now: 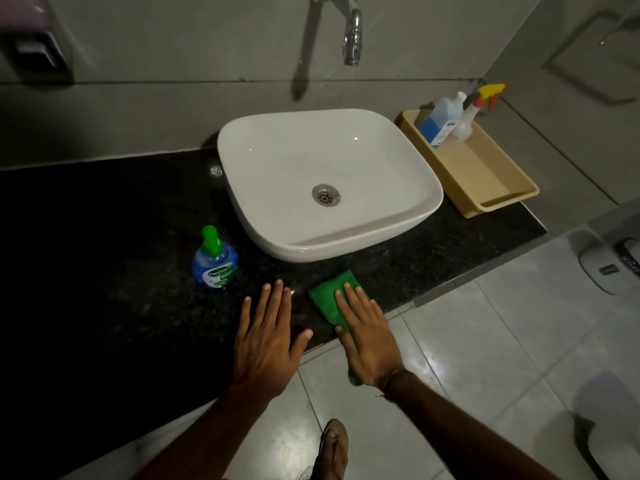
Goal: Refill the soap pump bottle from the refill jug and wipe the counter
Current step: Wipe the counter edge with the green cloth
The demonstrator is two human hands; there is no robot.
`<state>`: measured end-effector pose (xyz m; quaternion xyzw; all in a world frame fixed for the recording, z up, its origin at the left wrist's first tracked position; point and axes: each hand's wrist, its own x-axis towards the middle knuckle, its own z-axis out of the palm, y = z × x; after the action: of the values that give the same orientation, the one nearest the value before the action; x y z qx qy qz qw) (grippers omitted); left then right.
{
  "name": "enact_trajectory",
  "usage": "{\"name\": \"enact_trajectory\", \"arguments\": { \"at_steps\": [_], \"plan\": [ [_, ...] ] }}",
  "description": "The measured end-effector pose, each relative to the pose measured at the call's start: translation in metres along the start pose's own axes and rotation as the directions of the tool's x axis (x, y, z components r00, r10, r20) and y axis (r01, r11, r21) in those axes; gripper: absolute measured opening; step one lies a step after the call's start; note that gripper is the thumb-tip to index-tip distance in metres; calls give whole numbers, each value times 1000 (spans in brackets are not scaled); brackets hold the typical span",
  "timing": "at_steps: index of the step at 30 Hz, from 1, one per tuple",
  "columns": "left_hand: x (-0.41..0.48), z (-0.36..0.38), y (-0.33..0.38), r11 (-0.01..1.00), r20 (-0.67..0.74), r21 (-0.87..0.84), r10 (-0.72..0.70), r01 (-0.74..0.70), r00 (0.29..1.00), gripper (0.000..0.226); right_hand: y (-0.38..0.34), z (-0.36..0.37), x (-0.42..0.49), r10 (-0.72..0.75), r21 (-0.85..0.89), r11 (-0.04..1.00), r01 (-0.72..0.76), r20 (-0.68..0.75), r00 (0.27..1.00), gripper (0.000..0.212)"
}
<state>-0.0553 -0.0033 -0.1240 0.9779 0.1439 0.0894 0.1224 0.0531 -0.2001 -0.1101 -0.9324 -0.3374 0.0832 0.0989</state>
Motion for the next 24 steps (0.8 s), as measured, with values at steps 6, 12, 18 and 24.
{"name": "enact_trajectory", "arguments": {
  "at_steps": [6,12,18,24],
  "plan": [
    [-11,-2,-17,1000,-14,-18,8,-8,1000,78,-25,-7,57,288,-23,957,-290,-74,955,64],
    [-29,-10,-35,1000,6,11,24,-24,1000,78,-59,14,-3,-36,0,999,36,13,999,63],
    [-42,-18,-55,1000,-28,1,-10,10,1000,78,-74,5,39,183,-22,983,-184,-49,982,63],
    [-60,-19,-78,999,-39,8,-48,49,998,79,-113,23,14,-66,-42,997,66,8,998,64]
  ]
}}
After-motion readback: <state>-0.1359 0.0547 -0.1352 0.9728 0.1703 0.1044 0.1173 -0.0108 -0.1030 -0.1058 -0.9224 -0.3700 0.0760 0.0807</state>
